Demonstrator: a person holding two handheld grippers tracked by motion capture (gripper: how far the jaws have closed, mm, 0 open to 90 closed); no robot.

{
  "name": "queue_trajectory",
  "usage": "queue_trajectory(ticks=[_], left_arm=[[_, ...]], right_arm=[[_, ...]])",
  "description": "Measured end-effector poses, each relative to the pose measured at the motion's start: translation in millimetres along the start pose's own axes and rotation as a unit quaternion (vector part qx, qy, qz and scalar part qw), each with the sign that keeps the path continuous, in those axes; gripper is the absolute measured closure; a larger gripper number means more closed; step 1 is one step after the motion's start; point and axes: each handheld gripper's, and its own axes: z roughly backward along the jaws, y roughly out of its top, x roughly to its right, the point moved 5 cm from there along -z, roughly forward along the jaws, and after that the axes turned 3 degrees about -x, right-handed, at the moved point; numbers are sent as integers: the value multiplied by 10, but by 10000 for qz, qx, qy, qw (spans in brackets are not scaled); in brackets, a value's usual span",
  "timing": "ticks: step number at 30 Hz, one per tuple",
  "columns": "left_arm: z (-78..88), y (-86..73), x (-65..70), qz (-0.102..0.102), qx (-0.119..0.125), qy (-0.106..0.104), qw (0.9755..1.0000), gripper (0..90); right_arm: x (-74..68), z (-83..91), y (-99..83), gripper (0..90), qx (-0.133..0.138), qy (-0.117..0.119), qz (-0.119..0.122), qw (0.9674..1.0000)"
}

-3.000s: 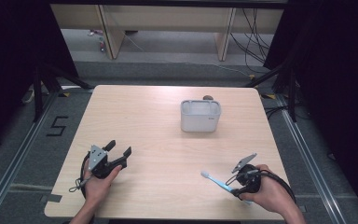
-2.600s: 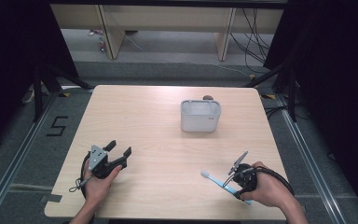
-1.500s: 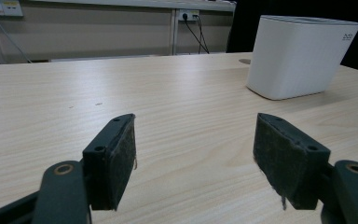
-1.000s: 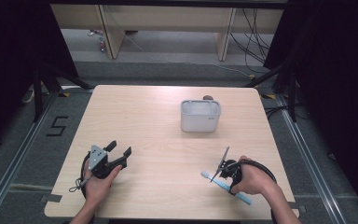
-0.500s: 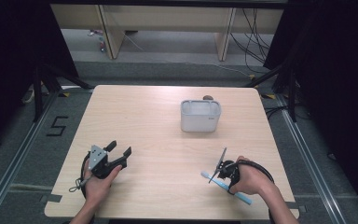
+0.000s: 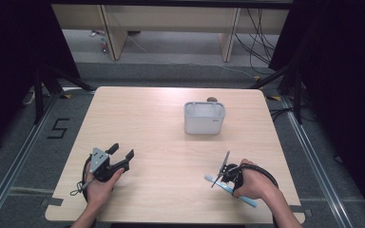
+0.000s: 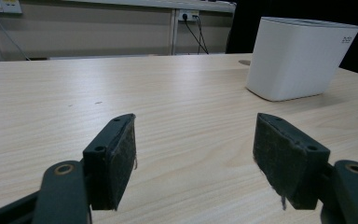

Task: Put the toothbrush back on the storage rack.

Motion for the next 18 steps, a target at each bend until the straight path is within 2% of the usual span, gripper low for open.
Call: queue_trajectory(ticks=[8,10,11,12,13,16,17,18], left_arm=[[-1,-1,1,-3,-14,11,10000,293],[1,-1,2,-11,-9,9,10000,293],[1,-1,2,-9,-9,8,10000,293],[1,-1,2,-9,-9,8,10000,293],[1,-1,2,-1,-10,0,10000,293],[1,-1,3,1,-11,-3,10000,293],[1,-1,3,1,-11,-3,10000,293],[0,-1,2,5,-9,-4,10000,293]], right_arm=[[16,14,-24,791,160,26,43,9999],[-8,53,-31,791,152,35,-113,9998],[7,61,-36,791,140,55,-6,9999],[7,61,-36,791,140,55,-6,9999],[12,68,-33,791,251,37,-12,9997],[21,88,-36,791,352,50,-16,9994],[-2,112,-39,791,329,79,-155,9993],[-2,112,-39,791,329,79,-155,9993]])
